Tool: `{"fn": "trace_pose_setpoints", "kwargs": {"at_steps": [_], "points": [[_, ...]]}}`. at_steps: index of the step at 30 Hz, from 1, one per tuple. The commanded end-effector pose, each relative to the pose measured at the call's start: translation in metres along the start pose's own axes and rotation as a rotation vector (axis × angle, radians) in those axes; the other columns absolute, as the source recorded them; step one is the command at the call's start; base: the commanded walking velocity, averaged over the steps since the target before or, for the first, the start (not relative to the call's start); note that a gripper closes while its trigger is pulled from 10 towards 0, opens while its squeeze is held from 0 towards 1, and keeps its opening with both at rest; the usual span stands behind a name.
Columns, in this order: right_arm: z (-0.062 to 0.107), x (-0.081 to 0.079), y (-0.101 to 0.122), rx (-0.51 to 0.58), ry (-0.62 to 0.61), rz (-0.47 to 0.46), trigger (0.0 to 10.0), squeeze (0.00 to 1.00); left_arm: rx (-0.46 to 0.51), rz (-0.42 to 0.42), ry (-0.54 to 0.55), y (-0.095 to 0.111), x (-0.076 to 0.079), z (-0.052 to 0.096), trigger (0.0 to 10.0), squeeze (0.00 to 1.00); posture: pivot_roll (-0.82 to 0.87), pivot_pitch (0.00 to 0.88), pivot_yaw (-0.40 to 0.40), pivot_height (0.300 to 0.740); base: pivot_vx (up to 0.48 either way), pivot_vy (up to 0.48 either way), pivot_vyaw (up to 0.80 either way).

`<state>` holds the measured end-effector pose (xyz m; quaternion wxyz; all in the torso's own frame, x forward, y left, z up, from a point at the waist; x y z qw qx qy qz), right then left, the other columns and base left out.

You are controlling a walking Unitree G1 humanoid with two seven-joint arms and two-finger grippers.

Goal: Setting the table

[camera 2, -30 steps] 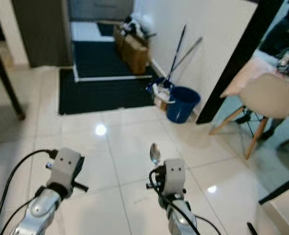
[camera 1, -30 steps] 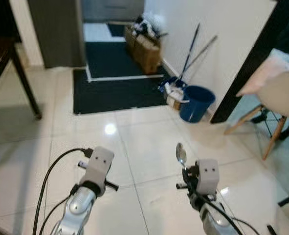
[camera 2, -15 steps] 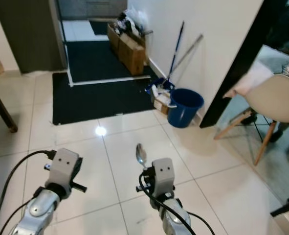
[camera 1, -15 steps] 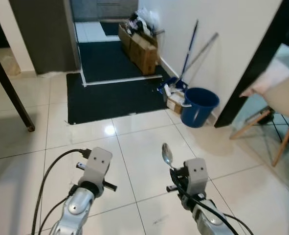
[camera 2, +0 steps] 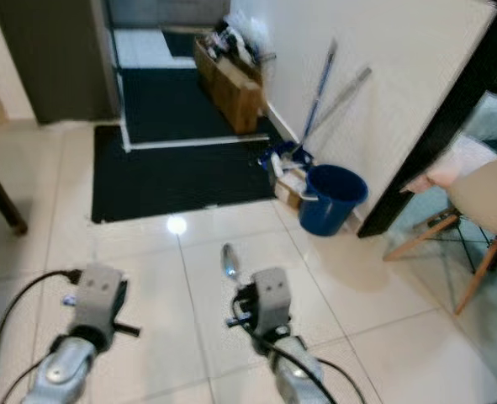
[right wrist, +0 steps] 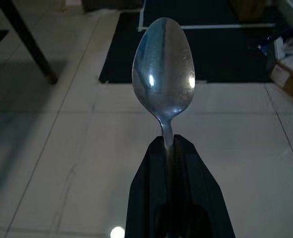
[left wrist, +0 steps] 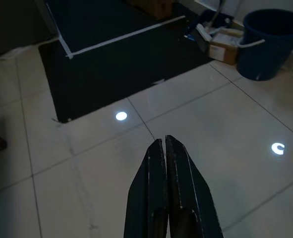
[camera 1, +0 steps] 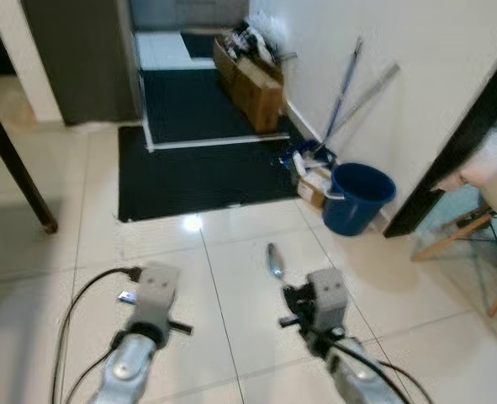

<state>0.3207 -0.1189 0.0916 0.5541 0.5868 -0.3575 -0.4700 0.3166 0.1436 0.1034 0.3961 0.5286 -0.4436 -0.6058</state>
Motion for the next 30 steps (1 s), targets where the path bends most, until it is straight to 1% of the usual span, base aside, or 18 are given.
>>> {"fn": "trace_pose_setpoints", "kwargs": {"at_steps": [1,11,25,30], "points": [[0.0049,0.0002,-0.0096,-0.022,-0.016,-0.018,10.0,0.00,-0.032,0.001,-0.008,-0.0075,-0.0008,0.0004,10.0,0.00,0.07,0.149,0.008,0.740,0.480,0.000,0.00],[0.0058,0.0052,-0.0086,-0.015,-0.037,-0.022,10.0,0.00,-0.028,-0.001,-0.013,-0.0048,-0.0005,-0.0020,10.0,0.00,0.07,0.146,0.015,0.740,0.480,0.000,0.00],[0.0049,0.0040,-0.0032,0.019,-0.032,-0.037,10.0,0.00,-0.028,-0.007,-0.022,-0.0057,-0.0007,-0.0031,10.0,0.00,0.06,0.133,0.022,0.740,0.480,0.000,0.00],[0.0053,0.0073,-0.0013,0.027,-0.041,-0.037,10.0,0.00,-0.026,-0.007,-0.023,-0.0053,-0.0002,-0.0035,10.0,0.00,0.06,0.131,0.021,0.740,0.480,0.000,0.00]]}}
Point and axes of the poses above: a point about 5 cm out from each wrist's last joint towards the gripper, its own z axis pointing back from the gripper into the wrist, its own y axis along the axis of the wrist's last joint, x = y × z, the point moved 2 cm from there along -z, pointing out of the wrist towards the gripper, and after that the axes turned 6 degrees about -z, right-handed, at the moved point
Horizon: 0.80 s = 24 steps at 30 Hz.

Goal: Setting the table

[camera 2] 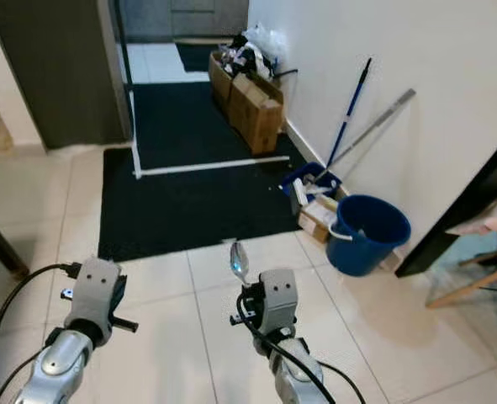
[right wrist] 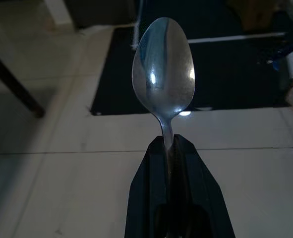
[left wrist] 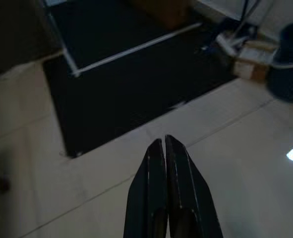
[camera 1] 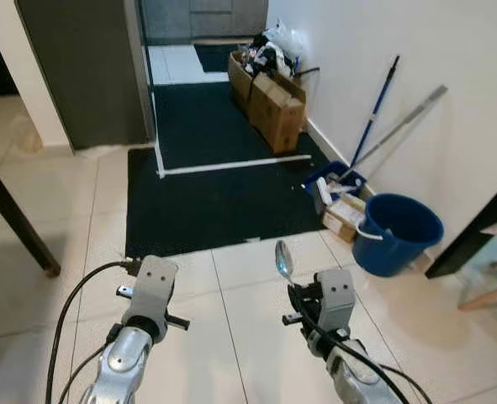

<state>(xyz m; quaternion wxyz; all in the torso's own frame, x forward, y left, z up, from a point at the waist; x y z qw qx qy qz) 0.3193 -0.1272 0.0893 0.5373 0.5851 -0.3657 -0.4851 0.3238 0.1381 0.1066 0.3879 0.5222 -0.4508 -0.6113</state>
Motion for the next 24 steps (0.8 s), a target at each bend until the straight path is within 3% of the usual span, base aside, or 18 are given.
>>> {"fn": "trace_pose_setpoints", "kwargs": {"at_steps": [1,24], "points": [[0.0015,0.0002,0.0000,0.012,-0.003,-0.014,10.0,0.00,-0.034,-0.005,0.003,-0.0101,-0.0034,0.0043,10.0,0.00,0.06,0.131,0.021,0.740,0.480,0.000,0.00],[-0.0004,0.0010,0.0018,0.029,-0.013,-0.026,10.0,0.00,-0.033,-0.012,0.000,-0.0099,-0.0049,0.0026,10.0,0.00,0.07,0.123,0.031,0.740,0.480,0.000,0.00]]}}
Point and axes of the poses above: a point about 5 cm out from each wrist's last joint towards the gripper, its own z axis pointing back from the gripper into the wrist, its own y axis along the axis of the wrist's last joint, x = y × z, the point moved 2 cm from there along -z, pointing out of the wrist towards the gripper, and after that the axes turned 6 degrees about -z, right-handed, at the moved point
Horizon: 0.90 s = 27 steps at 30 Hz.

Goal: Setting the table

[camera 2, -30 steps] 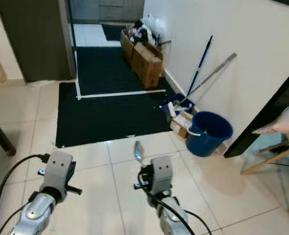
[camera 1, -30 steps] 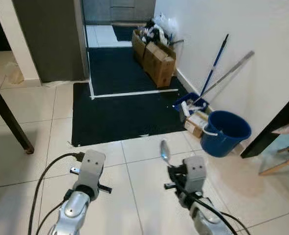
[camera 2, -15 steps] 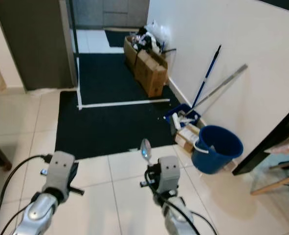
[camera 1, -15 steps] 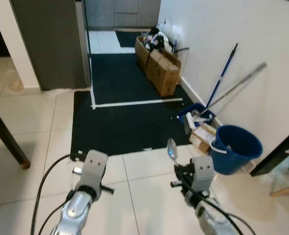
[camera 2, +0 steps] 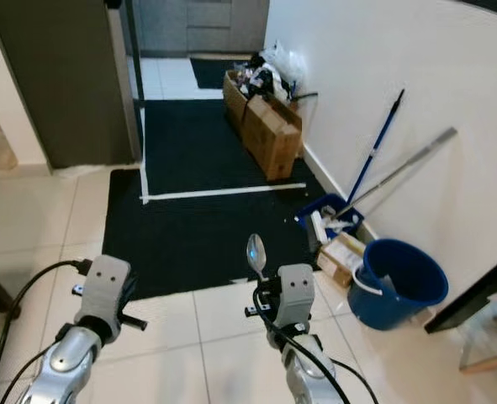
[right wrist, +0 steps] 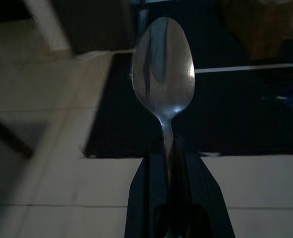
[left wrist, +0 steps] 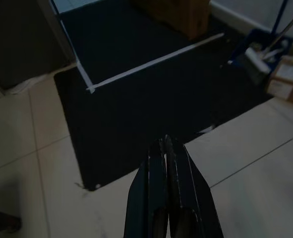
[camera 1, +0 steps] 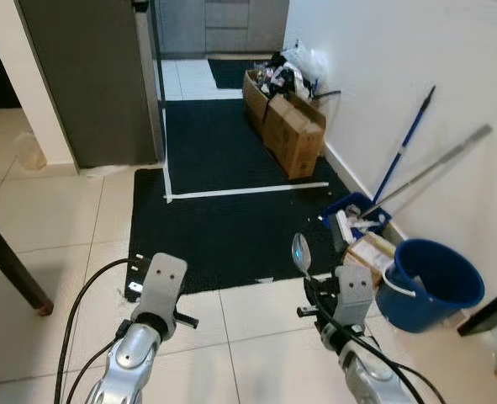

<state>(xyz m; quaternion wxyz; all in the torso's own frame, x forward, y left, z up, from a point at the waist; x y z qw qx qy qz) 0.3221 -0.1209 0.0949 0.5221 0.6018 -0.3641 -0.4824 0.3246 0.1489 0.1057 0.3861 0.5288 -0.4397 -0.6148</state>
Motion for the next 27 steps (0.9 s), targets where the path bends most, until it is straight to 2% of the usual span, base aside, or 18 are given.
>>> {"fn": "trace_pose_setpoints", "kwargs": {"at_steps": [1,27], "points": [[0.0038,0.0069,-0.0026,-0.007,-0.021,0.001,10.0,0.00,-0.023,0.011,-0.012,-0.0057,0.0053,0.0018,10.0,0.00,0.07,0.123,0.031,0.740,0.480,0.000,0.00],[0.0036,0.0030,-0.0048,-0.016,-0.001,0.005,10.0,0.00,-0.024,0.013,-0.011,-0.0059,0.0064,0.0025,10.0,0.00,0.07,0.131,0.029,0.740,0.477,0.000,0.00]]}}
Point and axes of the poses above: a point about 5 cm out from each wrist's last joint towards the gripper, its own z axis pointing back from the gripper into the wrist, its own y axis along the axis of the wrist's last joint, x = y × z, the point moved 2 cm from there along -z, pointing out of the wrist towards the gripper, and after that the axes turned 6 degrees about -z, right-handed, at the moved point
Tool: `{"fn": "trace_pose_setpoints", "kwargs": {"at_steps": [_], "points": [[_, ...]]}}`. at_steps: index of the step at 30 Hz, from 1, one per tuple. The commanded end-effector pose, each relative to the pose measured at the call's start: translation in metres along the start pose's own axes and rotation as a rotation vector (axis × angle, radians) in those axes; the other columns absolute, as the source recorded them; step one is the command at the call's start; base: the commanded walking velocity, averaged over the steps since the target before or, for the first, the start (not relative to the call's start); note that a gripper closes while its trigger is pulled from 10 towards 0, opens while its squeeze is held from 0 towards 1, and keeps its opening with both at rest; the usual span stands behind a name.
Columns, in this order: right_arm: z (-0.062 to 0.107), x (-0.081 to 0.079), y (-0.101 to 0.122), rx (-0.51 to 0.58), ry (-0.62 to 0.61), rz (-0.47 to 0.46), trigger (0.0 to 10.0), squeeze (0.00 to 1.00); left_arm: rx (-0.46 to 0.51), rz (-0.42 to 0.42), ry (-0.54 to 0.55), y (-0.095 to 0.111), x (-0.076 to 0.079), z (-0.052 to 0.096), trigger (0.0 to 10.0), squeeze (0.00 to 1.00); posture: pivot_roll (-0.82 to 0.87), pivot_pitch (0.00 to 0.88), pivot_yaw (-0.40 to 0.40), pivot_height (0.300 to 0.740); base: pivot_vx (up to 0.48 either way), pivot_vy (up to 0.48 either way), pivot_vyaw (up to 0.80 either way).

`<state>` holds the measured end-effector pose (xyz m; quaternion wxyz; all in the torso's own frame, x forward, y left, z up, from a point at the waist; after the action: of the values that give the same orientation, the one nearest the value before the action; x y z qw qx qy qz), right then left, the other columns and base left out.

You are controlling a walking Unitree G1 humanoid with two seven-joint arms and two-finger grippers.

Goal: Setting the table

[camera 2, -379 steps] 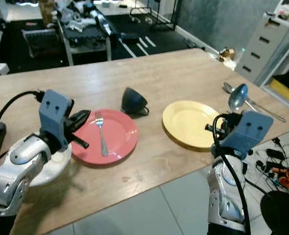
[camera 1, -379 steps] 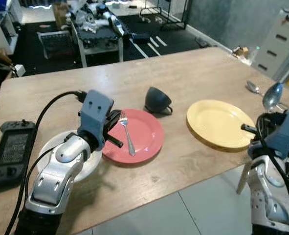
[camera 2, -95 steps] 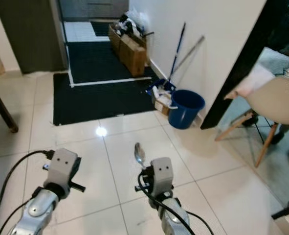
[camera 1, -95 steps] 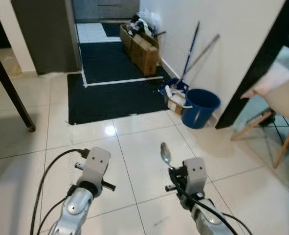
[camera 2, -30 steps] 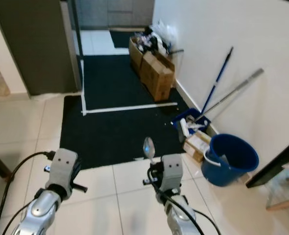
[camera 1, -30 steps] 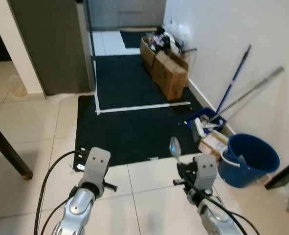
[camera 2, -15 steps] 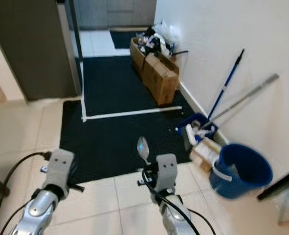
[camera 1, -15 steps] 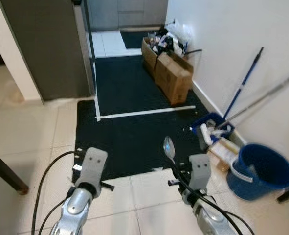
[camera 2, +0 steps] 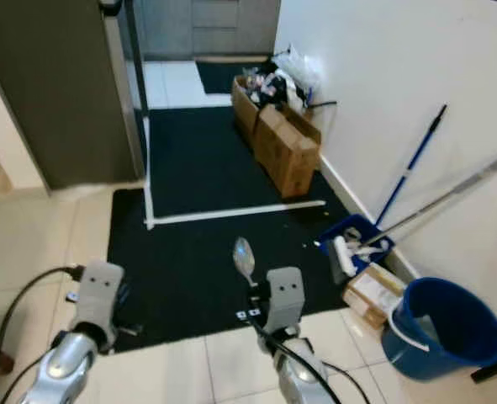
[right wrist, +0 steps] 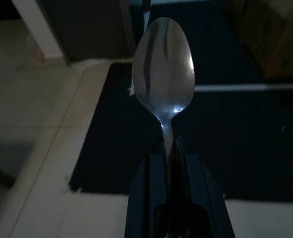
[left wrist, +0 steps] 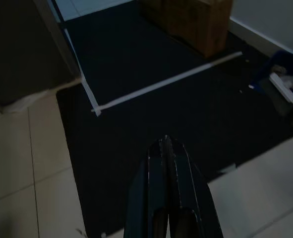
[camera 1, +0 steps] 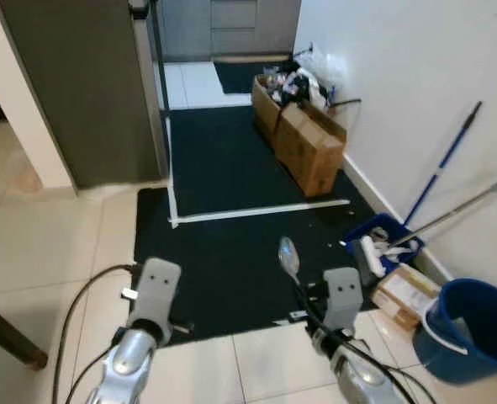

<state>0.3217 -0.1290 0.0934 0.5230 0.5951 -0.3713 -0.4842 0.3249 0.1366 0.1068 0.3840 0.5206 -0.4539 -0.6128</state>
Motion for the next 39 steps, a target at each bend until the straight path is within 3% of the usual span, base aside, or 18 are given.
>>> {"fn": "trace_pose_setpoints", "kwargs": {"at_steps": [1,11,39], "points": [[0.001,-0.005,-0.005,-0.014,0.014,-0.008,10.0,0.00,-0.039,-0.007,0.011,-0.011,-0.005,0.005,10.0,0.00,0.07,0.131,0.029,0.740,0.454,0.000,0.00],[0.001,-0.008,-0.006,-0.022,0.036,-0.002,10.0,0.00,-0.048,0.037,0.002,-0.011,-0.004,0.006,10.0,0.00,0.07,0.134,0.029,0.740,0.162,0.000,0.05],[0.002,-0.015,-0.007,-0.023,0.078,0.000,10.0,0.00,-0.052,0.032,-0.013,-0.011,-0.002,0.006,10.0,0.00,0.07,0.130,0.034,0.740,0.000,0.000,0.80]]}}
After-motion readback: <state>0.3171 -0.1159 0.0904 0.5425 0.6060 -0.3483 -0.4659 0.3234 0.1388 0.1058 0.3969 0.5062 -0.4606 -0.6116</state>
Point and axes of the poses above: a point about 5 cm out from each wrist's last joint towards the gripper, its own z axis pointing back from the gripper into the wrist, its own y axis along the axis of the wrist's last joint, x = y × z, the point moved 2 cm from there along -z, pointing out of the wrist towards the gripper, and after that the axes turned 6 degrees about -z, right-handed, at the moved point
